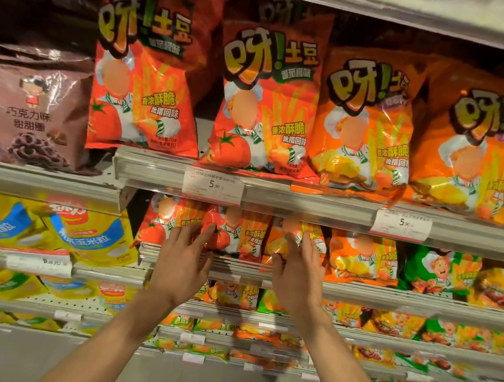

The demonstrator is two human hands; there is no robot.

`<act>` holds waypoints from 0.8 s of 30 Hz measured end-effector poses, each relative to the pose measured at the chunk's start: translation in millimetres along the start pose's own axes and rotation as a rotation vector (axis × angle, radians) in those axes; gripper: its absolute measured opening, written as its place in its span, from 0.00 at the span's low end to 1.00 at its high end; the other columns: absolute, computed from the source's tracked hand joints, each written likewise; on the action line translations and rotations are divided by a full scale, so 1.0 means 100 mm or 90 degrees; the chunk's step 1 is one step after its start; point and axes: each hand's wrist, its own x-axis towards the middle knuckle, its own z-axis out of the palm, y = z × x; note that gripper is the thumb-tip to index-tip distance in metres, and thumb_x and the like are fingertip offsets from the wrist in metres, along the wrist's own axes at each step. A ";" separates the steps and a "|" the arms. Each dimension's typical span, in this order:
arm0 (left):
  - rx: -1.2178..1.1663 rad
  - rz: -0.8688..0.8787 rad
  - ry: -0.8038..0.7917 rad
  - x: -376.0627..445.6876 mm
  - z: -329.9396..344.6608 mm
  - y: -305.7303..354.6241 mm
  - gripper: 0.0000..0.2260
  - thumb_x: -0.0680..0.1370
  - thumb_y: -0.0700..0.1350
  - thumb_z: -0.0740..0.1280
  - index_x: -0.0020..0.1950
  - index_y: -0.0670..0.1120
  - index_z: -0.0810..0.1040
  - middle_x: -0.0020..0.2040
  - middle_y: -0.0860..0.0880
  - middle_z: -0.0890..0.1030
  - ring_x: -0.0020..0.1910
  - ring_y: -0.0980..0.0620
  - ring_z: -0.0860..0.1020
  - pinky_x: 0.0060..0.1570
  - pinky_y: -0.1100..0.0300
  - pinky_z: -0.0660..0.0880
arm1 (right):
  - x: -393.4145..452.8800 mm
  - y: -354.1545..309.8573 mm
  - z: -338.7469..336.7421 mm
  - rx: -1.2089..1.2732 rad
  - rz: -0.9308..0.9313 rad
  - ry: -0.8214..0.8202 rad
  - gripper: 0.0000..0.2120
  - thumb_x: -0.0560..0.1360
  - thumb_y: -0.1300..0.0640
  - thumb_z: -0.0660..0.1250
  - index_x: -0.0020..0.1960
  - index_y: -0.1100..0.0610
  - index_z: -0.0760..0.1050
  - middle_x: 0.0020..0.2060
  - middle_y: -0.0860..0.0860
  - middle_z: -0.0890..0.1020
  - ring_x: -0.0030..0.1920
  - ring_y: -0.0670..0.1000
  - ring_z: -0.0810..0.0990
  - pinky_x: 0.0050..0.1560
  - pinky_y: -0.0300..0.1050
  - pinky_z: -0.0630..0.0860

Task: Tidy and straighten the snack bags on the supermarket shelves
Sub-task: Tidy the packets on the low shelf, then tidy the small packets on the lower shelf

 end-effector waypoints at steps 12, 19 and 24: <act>-0.214 -0.095 -0.042 0.01 -0.17 0.02 0.20 0.81 0.46 0.68 0.73 0.45 0.75 0.69 0.42 0.75 0.69 0.41 0.71 0.70 0.47 0.69 | -0.30 -0.03 -0.26 0.250 0.049 0.002 0.26 0.82 0.48 0.66 0.78 0.54 0.68 0.81 0.52 0.61 0.82 0.54 0.56 0.81 0.52 0.56; -0.497 -0.166 -0.005 -0.33 -0.36 0.25 0.13 0.82 0.48 0.68 0.67 0.54 0.76 0.57 0.60 0.80 0.55 0.65 0.79 0.47 0.74 0.73 | -0.97 0.17 -0.52 0.539 0.181 0.065 0.08 0.82 0.56 0.67 0.61 0.52 0.78 0.48 0.45 0.84 0.54 0.50 0.83 0.55 0.42 0.78; -0.604 -0.191 0.010 -0.60 -0.42 0.65 0.12 0.82 0.51 0.68 0.65 0.55 0.79 0.58 0.57 0.83 0.55 0.60 0.82 0.55 0.61 0.77 | -1.36 0.52 -0.67 0.613 0.238 0.114 0.06 0.81 0.59 0.67 0.57 0.56 0.80 0.49 0.54 0.86 0.47 0.46 0.85 0.56 0.46 0.81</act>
